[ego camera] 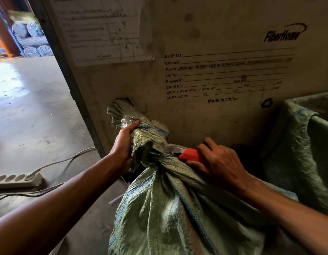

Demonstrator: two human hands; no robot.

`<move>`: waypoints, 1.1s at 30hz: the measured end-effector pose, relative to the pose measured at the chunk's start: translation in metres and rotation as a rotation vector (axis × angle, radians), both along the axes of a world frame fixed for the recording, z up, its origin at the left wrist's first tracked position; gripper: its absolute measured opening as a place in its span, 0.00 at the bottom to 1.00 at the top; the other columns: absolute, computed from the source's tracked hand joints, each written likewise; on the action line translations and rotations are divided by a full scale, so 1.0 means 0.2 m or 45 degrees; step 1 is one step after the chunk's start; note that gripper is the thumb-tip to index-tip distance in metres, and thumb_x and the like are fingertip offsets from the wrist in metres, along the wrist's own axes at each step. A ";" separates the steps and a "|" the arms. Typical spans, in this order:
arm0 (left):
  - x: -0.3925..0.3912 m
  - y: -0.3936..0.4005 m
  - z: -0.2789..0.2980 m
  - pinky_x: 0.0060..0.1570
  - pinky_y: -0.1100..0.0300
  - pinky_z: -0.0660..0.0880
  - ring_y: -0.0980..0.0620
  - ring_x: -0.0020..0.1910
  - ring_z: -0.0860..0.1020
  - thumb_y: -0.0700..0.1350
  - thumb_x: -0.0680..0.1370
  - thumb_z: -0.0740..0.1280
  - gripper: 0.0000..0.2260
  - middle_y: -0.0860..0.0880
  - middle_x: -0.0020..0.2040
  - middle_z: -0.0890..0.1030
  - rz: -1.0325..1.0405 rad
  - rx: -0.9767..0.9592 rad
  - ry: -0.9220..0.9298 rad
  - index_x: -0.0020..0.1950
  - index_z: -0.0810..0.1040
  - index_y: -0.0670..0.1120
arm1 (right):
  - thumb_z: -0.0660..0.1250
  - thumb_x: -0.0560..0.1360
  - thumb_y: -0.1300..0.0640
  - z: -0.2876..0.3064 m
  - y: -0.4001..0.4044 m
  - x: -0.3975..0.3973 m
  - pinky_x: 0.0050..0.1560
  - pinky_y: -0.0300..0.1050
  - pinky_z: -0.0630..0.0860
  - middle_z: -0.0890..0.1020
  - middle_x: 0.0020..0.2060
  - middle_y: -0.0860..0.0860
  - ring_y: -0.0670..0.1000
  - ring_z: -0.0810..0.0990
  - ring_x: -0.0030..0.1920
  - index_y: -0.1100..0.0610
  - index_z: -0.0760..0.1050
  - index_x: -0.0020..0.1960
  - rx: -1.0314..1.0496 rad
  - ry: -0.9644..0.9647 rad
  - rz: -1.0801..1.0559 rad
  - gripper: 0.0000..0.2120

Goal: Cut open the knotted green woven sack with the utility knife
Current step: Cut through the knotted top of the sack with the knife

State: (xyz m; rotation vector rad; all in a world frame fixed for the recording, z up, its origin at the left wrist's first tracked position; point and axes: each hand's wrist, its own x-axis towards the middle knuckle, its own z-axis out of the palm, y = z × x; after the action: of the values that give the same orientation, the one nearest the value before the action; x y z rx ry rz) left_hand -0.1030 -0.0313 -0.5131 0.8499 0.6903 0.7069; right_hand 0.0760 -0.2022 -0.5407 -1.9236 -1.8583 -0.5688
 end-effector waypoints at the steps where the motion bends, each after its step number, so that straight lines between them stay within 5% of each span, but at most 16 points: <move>1: 0.00 0.01 0.00 0.35 0.54 0.81 0.45 0.37 0.85 0.50 0.77 0.63 0.18 0.41 0.41 0.85 0.007 0.001 0.010 0.59 0.77 0.39 | 0.57 0.72 0.37 0.00 0.00 0.00 0.24 0.46 0.74 0.79 0.39 0.57 0.56 0.77 0.25 0.59 0.75 0.44 0.024 -0.007 -0.012 0.25; 10: 0.00 0.02 -0.11 0.31 0.56 0.81 0.46 0.34 0.85 0.51 0.79 0.59 0.21 0.42 0.36 0.86 -0.059 -0.053 0.068 0.37 0.85 0.40 | 0.55 0.72 0.38 0.00 0.01 -0.01 0.23 0.43 0.72 0.80 0.38 0.57 0.55 0.78 0.24 0.58 0.78 0.43 0.163 -0.058 -0.081 0.25; 15: 0.02 0.03 -0.12 0.34 0.56 0.80 0.45 0.36 0.84 0.49 0.78 0.60 0.15 0.42 0.38 0.85 0.040 -0.041 0.142 0.49 0.79 0.39 | 0.55 0.73 0.38 0.00 0.01 -0.01 0.24 0.42 0.73 0.80 0.38 0.56 0.54 0.78 0.25 0.58 0.78 0.42 0.200 -0.083 -0.106 0.25; 19: 0.03 0.01 -0.15 0.27 0.60 0.79 0.48 0.27 0.82 0.47 0.80 0.55 0.18 0.44 0.29 0.82 0.006 -0.101 0.198 0.38 0.77 0.40 | 0.55 0.72 0.38 0.00 0.03 0.00 0.23 0.40 0.71 0.80 0.36 0.55 0.53 0.77 0.24 0.57 0.78 0.40 0.227 -0.185 -0.117 0.24; 25: 0.02 0.02 -0.09 0.44 0.51 0.78 0.44 0.40 0.80 0.42 0.80 0.57 0.13 0.40 0.41 0.81 0.041 -0.061 0.200 0.47 0.78 0.36 | 0.55 0.73 0.39 0.01 0.02 0.02 0.24 0.41 0.71 0.80 0.35 0.55 0.53 0.76 0.25 0.58 0.77 0.39 0.239 -0.209 -0.081 0.24; 28: 0.05 -0.06 -0.12 0.38 0.54 0.79 0.45 0.36 0.81 0.44 0.80 0.56 0.16 0.41 0.35 0.83 -0.052 -0.122 0.266 0.43 0.79 0.37 | 0.53 0.75 0.38 0.05 0.04 -0.04 0.25 0.41 0.72 0.77 0.38 0.55 0.51 0.75 0.26 0.57 0.73 0.44 0.255 0.071 -0.027 0.23; 33: 0.07 -0.08 -0.11 0.63 0.46 0.70 0.41 0.56 0.76 0.49 0.78 0.61 0.18 0.38 0.53 0.79 -0.061 -0.080 0.169 0.61 0.75 0.37 | 0.59 0.74 0.39 0.24 0.18 -0.03 0.32 0.38 0.71 0.73 0.40 0.48 0.44 0.72 0.31 0.57 0.71 0.53 0.302 0.479 -0.092 0.22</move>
State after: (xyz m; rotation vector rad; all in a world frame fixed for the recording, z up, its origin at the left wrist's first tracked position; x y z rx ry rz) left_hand -0.0894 -0.0474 -0.5355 0.8582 0.8041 0.5863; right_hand 0.0695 -0.1655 -0.4920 -1.7992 -1.4264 -0.3947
